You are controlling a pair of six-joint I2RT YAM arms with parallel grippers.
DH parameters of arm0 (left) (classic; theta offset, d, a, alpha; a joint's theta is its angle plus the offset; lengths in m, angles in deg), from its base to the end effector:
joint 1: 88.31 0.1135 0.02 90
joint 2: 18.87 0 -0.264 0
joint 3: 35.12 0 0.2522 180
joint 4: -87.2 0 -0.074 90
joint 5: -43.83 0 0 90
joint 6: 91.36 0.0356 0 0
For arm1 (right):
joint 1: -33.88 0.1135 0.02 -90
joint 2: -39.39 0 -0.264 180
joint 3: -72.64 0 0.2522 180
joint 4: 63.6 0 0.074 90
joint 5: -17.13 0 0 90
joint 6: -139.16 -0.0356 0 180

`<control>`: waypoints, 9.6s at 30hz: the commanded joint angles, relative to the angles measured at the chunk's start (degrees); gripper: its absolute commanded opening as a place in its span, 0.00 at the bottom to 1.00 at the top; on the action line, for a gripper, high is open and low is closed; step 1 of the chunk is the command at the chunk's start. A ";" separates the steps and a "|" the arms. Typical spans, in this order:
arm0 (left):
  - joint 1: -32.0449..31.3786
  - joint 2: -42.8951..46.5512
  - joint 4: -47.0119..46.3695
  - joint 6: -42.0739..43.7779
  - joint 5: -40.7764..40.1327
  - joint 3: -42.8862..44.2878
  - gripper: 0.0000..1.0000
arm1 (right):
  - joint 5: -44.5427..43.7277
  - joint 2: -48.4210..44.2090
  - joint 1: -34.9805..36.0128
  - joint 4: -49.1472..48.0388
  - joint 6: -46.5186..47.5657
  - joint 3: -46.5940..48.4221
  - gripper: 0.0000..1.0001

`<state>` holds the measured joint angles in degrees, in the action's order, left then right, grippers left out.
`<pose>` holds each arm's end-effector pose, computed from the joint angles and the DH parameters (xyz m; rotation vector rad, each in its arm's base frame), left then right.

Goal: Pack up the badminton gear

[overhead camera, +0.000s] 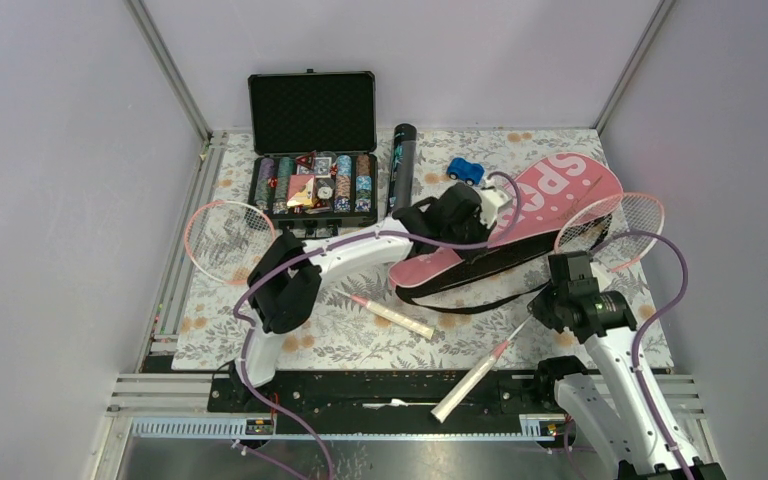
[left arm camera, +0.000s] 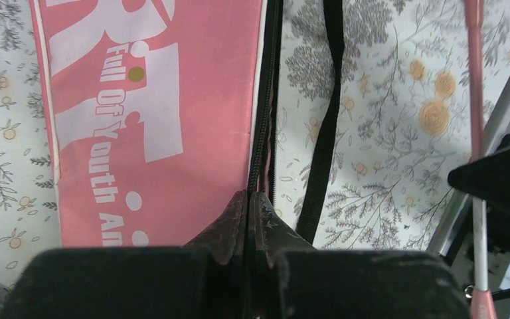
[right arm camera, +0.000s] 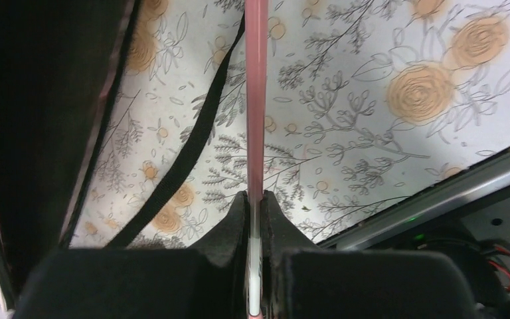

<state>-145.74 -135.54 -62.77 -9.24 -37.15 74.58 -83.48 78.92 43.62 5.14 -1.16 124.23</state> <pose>0.2515 -0.4042 0.2531 1.0578 2.0736 -0.7802 0.1222 0.0143 0.2432 0.9481 2.3607 0.1764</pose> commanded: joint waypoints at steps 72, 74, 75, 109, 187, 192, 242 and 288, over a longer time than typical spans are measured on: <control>2.06 9.59 -8.72 -4.61 20.44 -6.81 0.00 | 37.33 17.20 -14.24 -50.38 4.56 -10.48 0.00; 2.06 9.90 -8.02 -4.94 20.28 -6.91 0.00 | 37.37 17.86 -14.75 -55.17 1.29 -11.65 0.00; 2.06 10.29 -7.99 -4.91 20.01 -7.28 0.00 | 37.37 18.21 -15.10 -57.64 -0.02 -12.18 0.00; 2.15 13.30 -6.60 -22.34 11.07 -8.53 0.00 | 21.35 36.37 -19.76 -82.12 -11.14 -8.93 0.00; 35.78 42.94 20.17 -74.36 -32.72 -48.80 0.56 | 26.21 12.69 -0.90 -31.44 4.79 9.87 0.51; 38.67 39.63 15.82 -75.72 -27.18 -50.82 0.57 | 26.73 12.66 -0.84 -32.27 3.95 9.42 0.51; 24.36 60.41 15.63 -41.47 -23.98 -40.73 0.00 | 32.90 3.68 10.53 -31.57 2.55 11.15 0.56; -3.21 41.87 8.97 -31.06 -10.41 -23.98 0.00 | 4.60 13.32 37.35 -61.64 -3.22 2.60 0.25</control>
<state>-148.36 -94.01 -48.83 -40.73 -50.22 47.55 -75.96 91.88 80.21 -53.98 -4.77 125.12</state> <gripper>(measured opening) 0.059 0.328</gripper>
